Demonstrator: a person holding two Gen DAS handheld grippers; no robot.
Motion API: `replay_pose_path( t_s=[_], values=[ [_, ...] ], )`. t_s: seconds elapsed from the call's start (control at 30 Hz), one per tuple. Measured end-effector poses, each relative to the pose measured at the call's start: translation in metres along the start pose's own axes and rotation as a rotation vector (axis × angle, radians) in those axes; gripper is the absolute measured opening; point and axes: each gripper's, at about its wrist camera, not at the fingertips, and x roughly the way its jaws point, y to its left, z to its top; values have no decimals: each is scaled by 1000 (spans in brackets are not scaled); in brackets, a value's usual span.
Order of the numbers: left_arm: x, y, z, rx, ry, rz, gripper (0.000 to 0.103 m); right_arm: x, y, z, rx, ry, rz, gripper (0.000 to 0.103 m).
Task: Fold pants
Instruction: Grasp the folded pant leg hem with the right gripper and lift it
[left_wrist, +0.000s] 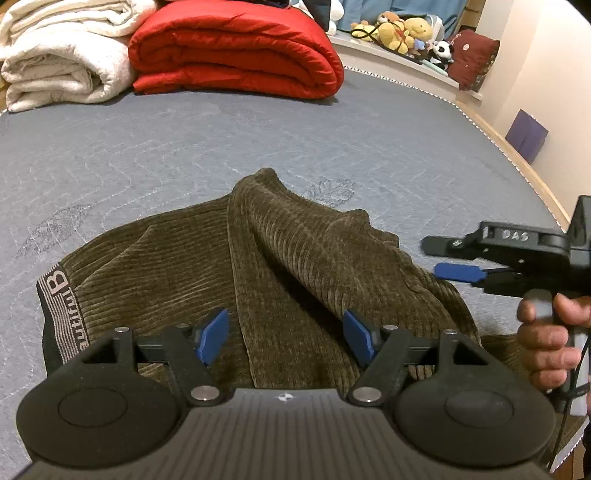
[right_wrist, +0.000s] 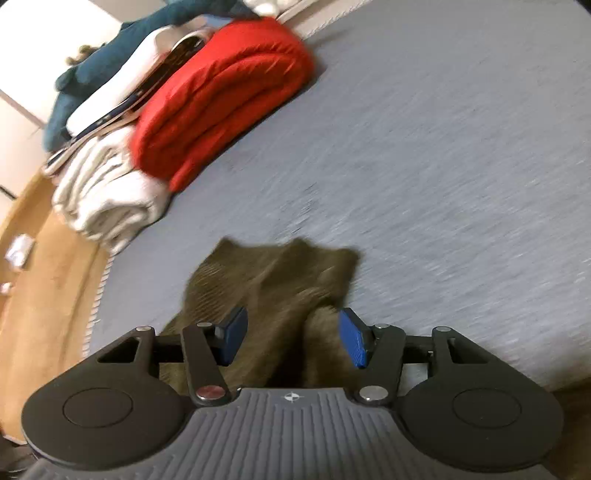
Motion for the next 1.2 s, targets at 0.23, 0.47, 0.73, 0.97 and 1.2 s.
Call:
replay_pose_path(
  t_s=[0.23,0.47,0.73,0.97,1.2],
  values=[
    [2,1,3,-5,0,-6,74,37,15,-15,-82,163,-59,58],
    [5,0,5,-10,2,-8,74,53,22,-12,-70,147,-78,61],
    [12,-5,10,-12,9,-14,74,59,34,-4,-108,31,-102,9],
    [20,-12,12,-11,12,-12,74,37,45,7,-170,-98,3,8],
    [30,-17,14,-4,30,-11,74,16,39,23,-156,-192,67,8]
  ],
)
